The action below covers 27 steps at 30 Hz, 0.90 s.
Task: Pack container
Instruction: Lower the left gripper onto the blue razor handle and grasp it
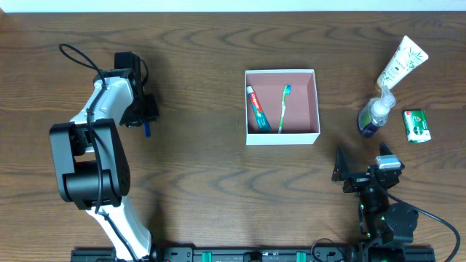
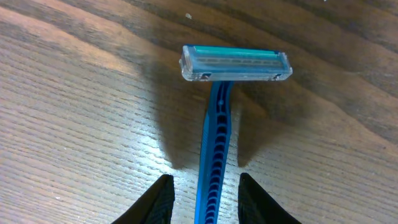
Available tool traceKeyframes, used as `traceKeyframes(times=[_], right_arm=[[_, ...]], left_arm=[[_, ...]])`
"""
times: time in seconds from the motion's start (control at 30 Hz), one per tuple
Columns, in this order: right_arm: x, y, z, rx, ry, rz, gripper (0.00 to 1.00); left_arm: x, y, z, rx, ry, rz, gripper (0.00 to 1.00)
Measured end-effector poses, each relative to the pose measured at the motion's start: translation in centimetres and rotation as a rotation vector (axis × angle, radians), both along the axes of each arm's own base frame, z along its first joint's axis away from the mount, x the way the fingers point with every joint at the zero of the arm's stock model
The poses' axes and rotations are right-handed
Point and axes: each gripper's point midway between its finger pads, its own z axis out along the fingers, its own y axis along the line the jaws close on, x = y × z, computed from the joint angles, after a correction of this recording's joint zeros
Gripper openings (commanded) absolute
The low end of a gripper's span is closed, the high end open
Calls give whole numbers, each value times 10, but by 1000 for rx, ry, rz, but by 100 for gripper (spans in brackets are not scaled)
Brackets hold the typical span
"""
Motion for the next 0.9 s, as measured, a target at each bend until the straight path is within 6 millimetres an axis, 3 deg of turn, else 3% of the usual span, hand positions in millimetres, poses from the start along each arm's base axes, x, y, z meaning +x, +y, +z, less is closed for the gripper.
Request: traceKeyframes(times=[0.7,0.9], right_arm=[[0,0,0,0,0,0,99],[0,0,0,0,0,0,99]], left_arm=[[-5,-3,-9,-16,25,-1,34],[-6,-3,-9,-17,29,-6,19]])
